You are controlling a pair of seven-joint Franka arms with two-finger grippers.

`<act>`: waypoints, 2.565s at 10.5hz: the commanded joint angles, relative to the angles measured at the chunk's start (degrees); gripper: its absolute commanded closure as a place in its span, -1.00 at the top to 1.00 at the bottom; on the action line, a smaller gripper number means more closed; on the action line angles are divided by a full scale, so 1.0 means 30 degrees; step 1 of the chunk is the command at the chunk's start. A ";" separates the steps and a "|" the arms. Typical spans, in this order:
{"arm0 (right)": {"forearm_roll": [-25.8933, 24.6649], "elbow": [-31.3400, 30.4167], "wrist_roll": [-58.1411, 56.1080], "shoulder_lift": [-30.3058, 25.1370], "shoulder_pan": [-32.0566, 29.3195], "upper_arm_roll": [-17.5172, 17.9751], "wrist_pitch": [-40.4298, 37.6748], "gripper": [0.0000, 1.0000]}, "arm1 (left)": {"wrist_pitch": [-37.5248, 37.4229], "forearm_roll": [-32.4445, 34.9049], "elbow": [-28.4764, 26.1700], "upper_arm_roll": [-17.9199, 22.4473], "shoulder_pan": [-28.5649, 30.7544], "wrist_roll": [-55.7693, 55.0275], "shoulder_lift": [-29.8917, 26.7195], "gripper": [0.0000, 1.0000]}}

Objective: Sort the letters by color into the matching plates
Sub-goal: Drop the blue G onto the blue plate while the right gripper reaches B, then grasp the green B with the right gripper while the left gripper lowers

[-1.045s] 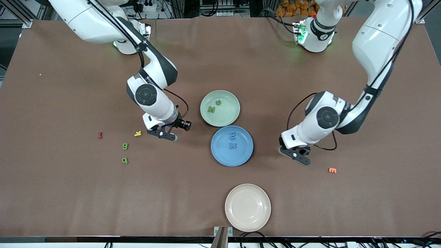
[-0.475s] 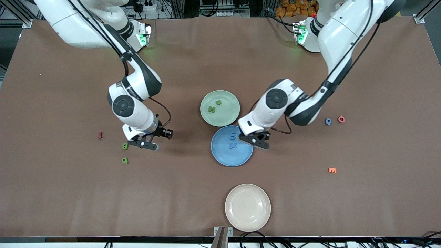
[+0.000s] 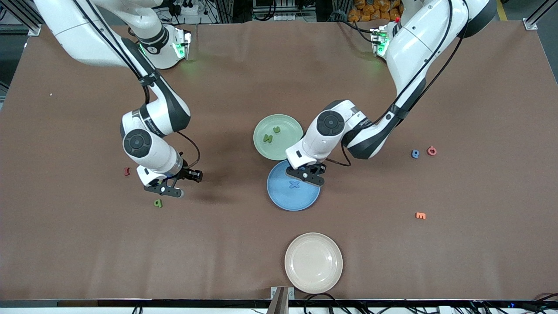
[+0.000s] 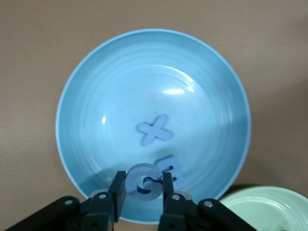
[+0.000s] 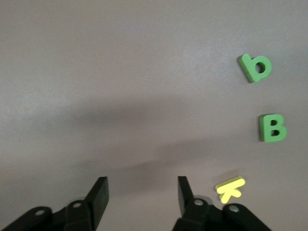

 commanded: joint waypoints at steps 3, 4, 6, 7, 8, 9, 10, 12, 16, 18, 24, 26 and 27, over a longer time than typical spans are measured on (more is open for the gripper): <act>-0.0199 -0.0305 -0.1604 -0.0353 -0.0024 -0.1092 -0.0158 0.40 | 0.0031 0.0111 0.0478 0.0645 -0.0280 0.0014 0.0237 -0.24; -0.0199 -0.0306 -0.1809 -0.0469 -0.0024 -0.1270 -0.0158 0.38 | 0.0031 0.0633 0.0478 0.0674 -0.0280 0.0102 0.0237 0.98; -0.0199 -0.0276 -0.2335 -0.0675 -0.0054 -0.1679 -0.0158 0.37 | 0.0031 0.0726 0.0420 0.0675 -0.0135 0.0102 0.0208 1.00; -0.0170 -0.0276 -0.2657 -0.0733 -0.0082 -0.1943 -0.0129 0.37 | 0.0031 0.0755 0.0332 0.0704 -0.0105 0.0132 0.0179 1.00; -0.0169 -0.0247 -0.3096 -0.0734 -0.0083 -0.2265 -0.0070 0.37 | 0.0002 0.0784 0.0245 0.0733 -0.0018 0.0190 0.0149 1.00; -0.0169 -0.0247 -0.3622 -0.0734 -0.0083 -0.2558 -0.0041 0.35 | -0.0085 0.0785 0.0186 0.0965 0.0041 0.0510 0.0091 1.00; -0.0140 -0.0276 -0.4091 -0.0734 -0.0083 -0.2851 -0.0012 0.33 | -0.0144 0.0785 -0.0192 0.1083 0.0332 0.1006 0.0004 1.00; -0.0140 -0.0276 -0.4650 -0.0734 -0.0083 -0.3145 -0.0041 0.33 | -0.0203 0.0814 -0.1157 0.1085 0.1268 0.1098 -0.0434 1.00; -0.0140 -0.0306 -0.5733 -0.0734 -0.0170 -0.3586 -0.0041 0.31 | -0.0203 0.0843 -0.4463 0.1085 0.3962 0.4491 -0.2860 1.00; -0.0140 -0.0306 -0.6290 -0.0705 -0.0229 -0.3936 -0.0012 0.30 | -0.0203 0.0959 -0.6688 0.1114 0.4839 0.4758 -0.4531 1.00; -0.0140 -0.0480 -0.6674 -0.0763 -0.0638 -0.4084 -0.0011 0.26 | 0.1690 0.5468 -1.0852 0.0938 0.8679 0.5347 -0.6383 1.00; -0.0140 -0.0598 -0.7548 -0.0880 -0.1018 -0.4114 0.0018 0.26 | 0.2957 0.6057 -1.1852 0.0909 1.0084 0.5842 -0.6413 1.00; -0.0140 -0.0628 -0.7669 -0.0881 -0.1107 -0.4172 0.0018 0.26 | 0.2961 0.6087 -1.2088 0.0909 1.0526 0.5874 -0.6529 1.00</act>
